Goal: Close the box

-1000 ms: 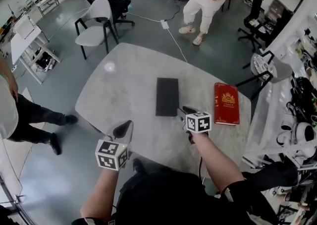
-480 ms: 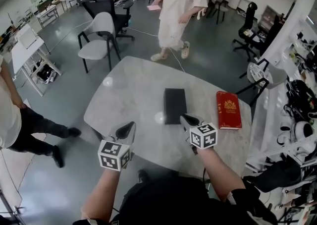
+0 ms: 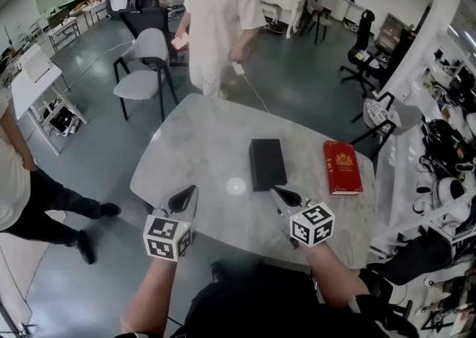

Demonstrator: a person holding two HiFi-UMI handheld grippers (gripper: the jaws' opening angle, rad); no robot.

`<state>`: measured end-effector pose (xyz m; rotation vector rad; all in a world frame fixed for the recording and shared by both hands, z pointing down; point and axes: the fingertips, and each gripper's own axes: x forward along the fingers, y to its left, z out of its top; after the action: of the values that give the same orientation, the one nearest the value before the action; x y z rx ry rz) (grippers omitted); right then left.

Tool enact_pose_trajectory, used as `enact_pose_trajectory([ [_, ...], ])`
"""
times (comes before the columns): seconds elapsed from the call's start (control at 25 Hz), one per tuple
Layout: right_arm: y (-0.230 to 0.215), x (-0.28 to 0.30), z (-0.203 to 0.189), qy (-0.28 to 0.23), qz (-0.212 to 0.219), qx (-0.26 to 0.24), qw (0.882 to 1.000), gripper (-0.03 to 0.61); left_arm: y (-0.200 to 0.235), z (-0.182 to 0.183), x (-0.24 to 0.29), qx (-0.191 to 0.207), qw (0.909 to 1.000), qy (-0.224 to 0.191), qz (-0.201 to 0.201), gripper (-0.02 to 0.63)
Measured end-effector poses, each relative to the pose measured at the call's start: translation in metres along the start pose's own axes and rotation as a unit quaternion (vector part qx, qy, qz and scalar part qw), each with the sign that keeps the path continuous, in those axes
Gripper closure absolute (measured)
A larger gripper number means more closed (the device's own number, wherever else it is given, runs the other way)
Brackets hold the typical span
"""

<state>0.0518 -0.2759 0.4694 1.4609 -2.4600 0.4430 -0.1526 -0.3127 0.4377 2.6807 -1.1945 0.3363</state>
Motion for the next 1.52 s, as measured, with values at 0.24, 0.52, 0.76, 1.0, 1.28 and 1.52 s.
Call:
enact_pose_trajectory([
  [0.24,0.002,-0.022,0.03,-0.044,0.021,-0.013,0.999,0.575,-0.005,0.017,-0.014,-0.016,0.9986,-0.03,0.039,0.604],
  [0.52,-0.031,-0.059,0.039,-0.072,0.029,-0.018,0.997,0.575,-0.042,0.024,0.007,-0.021,0.998,-0.031,0.051,0.604],
  [0.76,-0.064,-0.064,0.038,-0.085,0.021,-0.006,0.996,0.575,-0.051,0.044,0.03,-0.015,0.9969,-0.042,0.065,0.604],
  [1.0,-0.081,-0.068,0.059,-0.114,0.016,-0.004,0.993,0.577,-0.051,0.065,0.036,-0.001,0.996,-0.051,0.073,0.604],
  [1.28,-0.09,-0.077,0.08,-0.132,0.017,-0.018,0.991,0.577,-0.054,0.079,0.04,0.009,0.9949,-0.063,0.079,0.604],
  [1.52,-0.09,-0.076,0.068,-0.122,0.02,-0.009,0.992,0.577,-0.06,0.073,0.045,0.002,0.9954,-0.061,0.073,0.604],
])
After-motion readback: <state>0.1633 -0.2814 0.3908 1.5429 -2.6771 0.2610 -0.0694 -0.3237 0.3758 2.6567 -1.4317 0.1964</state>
